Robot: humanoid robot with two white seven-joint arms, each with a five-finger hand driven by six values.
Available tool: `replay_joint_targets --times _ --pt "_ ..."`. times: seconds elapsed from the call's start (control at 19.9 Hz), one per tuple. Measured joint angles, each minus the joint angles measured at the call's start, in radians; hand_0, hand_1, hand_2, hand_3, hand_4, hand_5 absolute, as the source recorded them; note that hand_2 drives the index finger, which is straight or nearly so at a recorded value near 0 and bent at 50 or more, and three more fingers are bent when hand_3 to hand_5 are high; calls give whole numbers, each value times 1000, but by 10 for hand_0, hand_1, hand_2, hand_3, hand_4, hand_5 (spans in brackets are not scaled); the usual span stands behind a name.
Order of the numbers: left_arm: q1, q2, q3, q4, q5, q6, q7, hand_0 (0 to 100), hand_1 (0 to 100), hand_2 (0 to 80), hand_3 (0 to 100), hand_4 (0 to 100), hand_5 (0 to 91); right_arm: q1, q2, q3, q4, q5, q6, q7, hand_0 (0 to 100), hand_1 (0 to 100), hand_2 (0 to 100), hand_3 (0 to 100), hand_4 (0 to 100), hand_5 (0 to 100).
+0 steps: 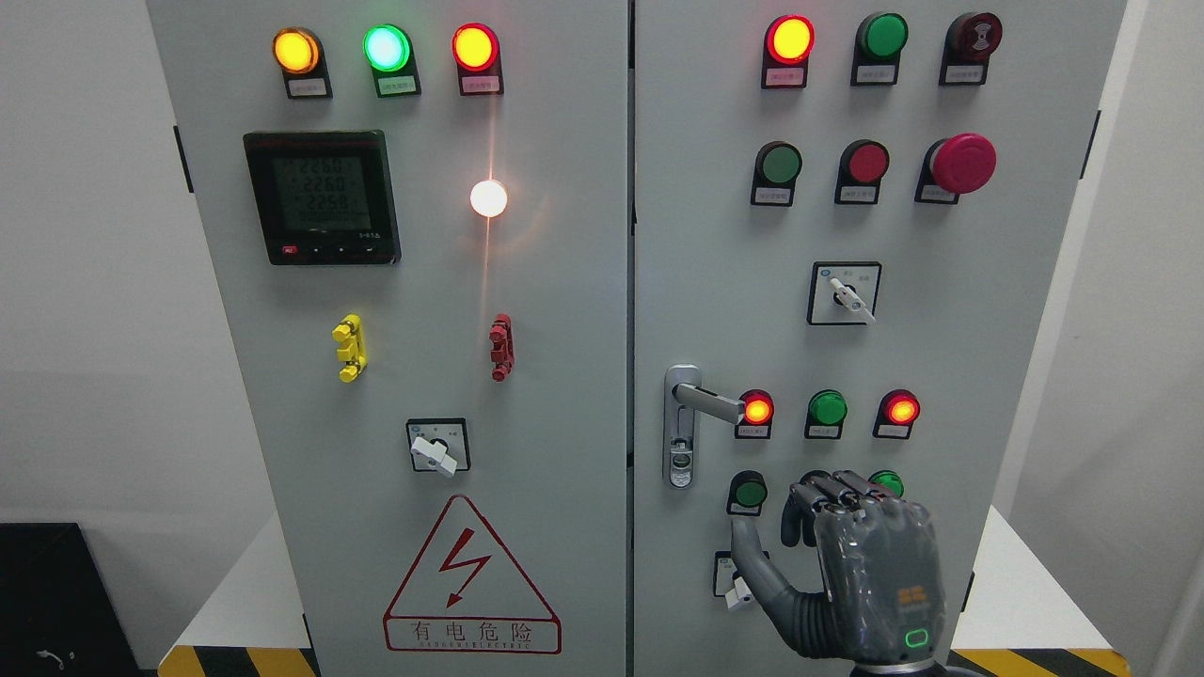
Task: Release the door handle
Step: 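Open the right hand fingers and pull the hand down away from the handle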
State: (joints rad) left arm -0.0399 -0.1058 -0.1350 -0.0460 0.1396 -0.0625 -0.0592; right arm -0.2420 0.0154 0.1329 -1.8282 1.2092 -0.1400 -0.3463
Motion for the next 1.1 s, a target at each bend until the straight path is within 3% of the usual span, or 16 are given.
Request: replay_joint_targets --times 0.2,0.25,0.35,0.4,0.5,0.9,1.1 --pt "0 0 0 0 0 0 0 120 556 0 0 0 0 23 -16 -41 -14 -37 -63 -3 456 312 360 487 474 489" --pt "0 0 0 0 0 0 0 120 556 0 0 0 0 28 -19 -48 -18 -46 -71 -3 455 310 353 473 465 476" --pt "0 0 0 0 0 0 0 120 556 0 0 0 0 38 -24 -62 -27 -63 -81 -4 449 267 244 330 325 314" --pt "0 0 0 0 0 0 0 120 556 0 0 0 0 42 -25 -68 -31 -70 -85 -5 448 263 236 324 316 308" --pt "0 0 0 0 0 0 0 120 556 0 0 0 0 49 -23 -79 -39 -81 -100 -6 446 213 141 221 215 186" --pt "0 0 0 0 0 0 0 120 556 0 0 0 0 73 -19 -107 -65 -114 -157 3 427 130 28 129 117 108" --pt "0 0 0 0 0 0 0 120 556 0 0 0 0 92 -18 -115 -77 -128 -161 8 429 74 6 80 61 21"
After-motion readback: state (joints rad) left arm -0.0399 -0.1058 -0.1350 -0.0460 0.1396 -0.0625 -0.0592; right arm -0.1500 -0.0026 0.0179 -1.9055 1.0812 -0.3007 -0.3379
